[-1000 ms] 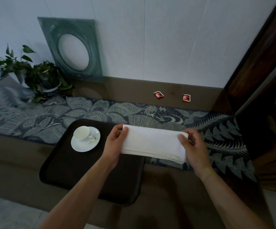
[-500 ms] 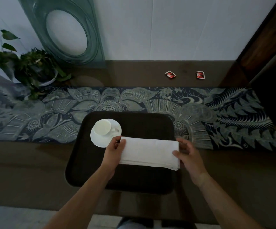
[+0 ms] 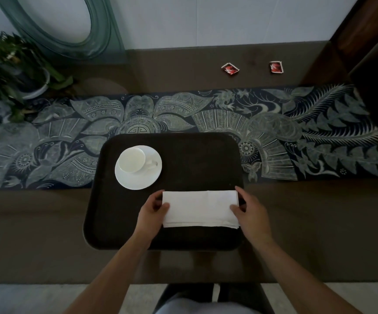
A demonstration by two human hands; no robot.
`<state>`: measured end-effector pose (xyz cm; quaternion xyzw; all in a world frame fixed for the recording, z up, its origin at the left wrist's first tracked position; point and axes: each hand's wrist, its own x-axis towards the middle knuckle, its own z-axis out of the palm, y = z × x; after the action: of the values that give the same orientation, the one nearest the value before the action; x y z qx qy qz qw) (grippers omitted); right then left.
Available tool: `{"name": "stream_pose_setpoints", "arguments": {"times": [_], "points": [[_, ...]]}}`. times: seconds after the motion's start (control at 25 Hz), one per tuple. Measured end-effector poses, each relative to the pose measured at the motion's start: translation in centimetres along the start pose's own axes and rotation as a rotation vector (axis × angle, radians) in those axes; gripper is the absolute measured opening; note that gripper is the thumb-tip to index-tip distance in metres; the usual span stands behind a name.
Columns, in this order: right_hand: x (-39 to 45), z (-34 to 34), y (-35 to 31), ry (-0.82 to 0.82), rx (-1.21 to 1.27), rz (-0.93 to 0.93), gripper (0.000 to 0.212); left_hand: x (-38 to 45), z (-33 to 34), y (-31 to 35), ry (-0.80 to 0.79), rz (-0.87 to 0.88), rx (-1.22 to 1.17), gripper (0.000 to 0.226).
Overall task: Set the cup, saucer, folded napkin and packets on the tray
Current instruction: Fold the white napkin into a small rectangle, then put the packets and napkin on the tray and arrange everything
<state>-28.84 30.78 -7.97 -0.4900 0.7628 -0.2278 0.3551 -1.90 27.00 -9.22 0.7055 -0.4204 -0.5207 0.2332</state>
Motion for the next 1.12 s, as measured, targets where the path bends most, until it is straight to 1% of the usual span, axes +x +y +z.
{"name": "stream_pose_setpoints", "arguments": {"times": [0.24, 0.36, 0.44, 0.56, 0.64, 0.76, 0.84, 0.96, 1.04, 1.12], "points": [[0.1, 1.1, -0.3, 0.047, -0.353, -0.084, 0.056, -0.1, 0.2, -0.2, 0.021, 0.058, 0.178, 0.060], [0.4, 1.0, -0.8, 0.019, -0.519, -0.096, 0.055, 0.0, 0.5, 0.1, 0.052, 0.109, 0.338, 0.065], [0.8, 0.8, -1.2, -0.020, -0.594, -0.086, 0.055, 0.1, 0.6, 0.5, 0.063, 0.141, 0.426, 0.067], [1.1, 0.7, -1.9, -0.056, -0.675, -0.068, 0.053, 0.2, 0.5, 1.0, 0.050, 0.155, 0.492, 0.070], [1.1, 0.7, -2.2, -0.069, -0.696, -0.059, 0.048, 0.0, 0.3, 1.3, 0.046, 0.159, 0.569, 0.071], [1.6, 0.2, -2.3, -0.087, -0.710, -0.071, 0.038, -0.3, 0.4, 2.3, 0.070, 0.227, 0.862, 0.068], [2.0, -0.5, -2.2, -0.112, -0.710, -0.106, 0.043, -0.5, 0.8, 3.3, 0.067, 0.308, 1.061, 0.064], [3.0, -2.2, -2.1, -0.095, -0.740, -0.217, 0.049, 0.2, 2.0, 5.8, 0.000, 0.390, 1.181, 0.063], [4.1, -4.4, -1.8, -0.078, -0.749, -0.254, 0.046, 1.3, 3.5, 8.2, -0.124, 0.424, 1.214, 0.064], [5.5, -7.3, -1.2, -0.121, -0.772, -0.261, 0.041, 2.2, 5.4, 11.2, -0.259, 0.415, 1.223, 0.066]]}}
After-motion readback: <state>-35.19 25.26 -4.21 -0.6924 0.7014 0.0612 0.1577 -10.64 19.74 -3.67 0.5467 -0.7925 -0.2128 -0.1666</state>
